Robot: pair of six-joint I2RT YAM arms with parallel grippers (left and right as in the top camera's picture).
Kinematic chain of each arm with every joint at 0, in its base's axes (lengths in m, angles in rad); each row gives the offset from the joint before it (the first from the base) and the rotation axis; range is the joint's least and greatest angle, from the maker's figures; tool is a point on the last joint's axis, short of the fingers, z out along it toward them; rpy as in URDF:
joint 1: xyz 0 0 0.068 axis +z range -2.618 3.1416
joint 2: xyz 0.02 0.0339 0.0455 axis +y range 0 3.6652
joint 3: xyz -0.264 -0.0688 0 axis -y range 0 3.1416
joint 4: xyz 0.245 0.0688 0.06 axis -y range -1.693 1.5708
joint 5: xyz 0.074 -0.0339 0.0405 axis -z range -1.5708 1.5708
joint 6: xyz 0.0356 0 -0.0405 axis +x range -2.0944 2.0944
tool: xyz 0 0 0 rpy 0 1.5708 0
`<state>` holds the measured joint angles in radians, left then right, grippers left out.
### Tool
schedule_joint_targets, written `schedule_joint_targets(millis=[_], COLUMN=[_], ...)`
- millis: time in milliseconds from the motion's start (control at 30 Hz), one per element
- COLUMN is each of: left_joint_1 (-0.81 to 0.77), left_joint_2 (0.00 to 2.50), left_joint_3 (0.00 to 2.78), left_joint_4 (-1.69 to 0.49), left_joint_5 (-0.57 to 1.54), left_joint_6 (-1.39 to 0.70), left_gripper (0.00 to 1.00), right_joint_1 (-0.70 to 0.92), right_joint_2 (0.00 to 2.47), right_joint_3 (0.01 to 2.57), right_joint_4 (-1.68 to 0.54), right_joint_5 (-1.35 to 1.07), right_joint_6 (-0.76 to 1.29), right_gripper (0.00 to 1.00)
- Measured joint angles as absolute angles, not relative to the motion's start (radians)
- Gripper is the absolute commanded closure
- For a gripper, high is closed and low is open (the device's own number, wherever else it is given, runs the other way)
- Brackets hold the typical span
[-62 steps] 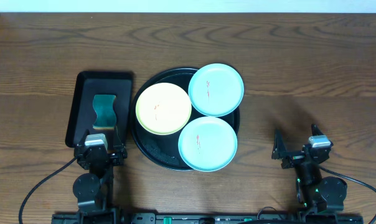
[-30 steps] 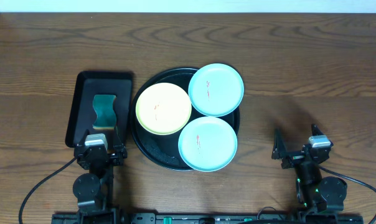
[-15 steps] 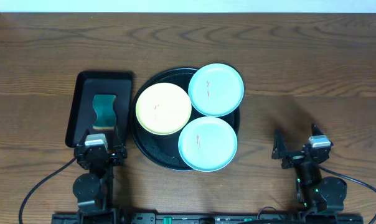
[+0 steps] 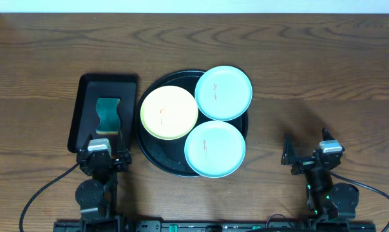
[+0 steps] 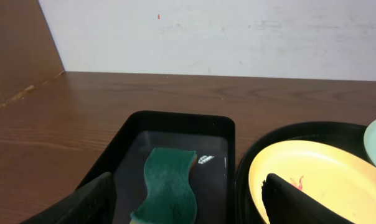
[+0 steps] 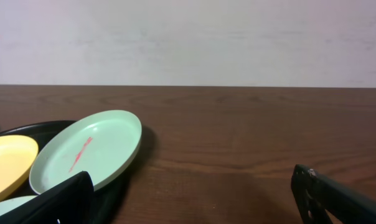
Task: Clean dirty plates on tray and stack at the side
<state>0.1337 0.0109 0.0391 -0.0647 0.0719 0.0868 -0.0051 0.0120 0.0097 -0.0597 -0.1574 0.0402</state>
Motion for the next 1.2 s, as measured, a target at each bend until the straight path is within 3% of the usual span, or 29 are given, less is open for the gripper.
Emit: schedule_joint_targets(millis=[600,833,1200], left_joint_1=[0.134,0.134,0.134], left_joint_2=[0.011,0.050,0.408], left_joint_3=[0.038,0.060,0.475], left_joint_4=[-0.060,-0.072,-0.116], left_joint_5=[0.104,0.172,0.261], left_joint_6=[0.086,0.062,0.049], left_gripper=[0.25,0.25,0.25], right_joint_1=[-0.005,-0.005,-0.005], right_joint_2=[0.012,0.012,0.025], right_joint_3=[0.009,0.007,0.104], right_joint_4=[0.009,0.163,0.246], right_joint_5=[-0.154,-0.162,-0.165], right_joint_6=[0.062,0.155,0.194], right_gripper=[0.01,0.01,0.01])
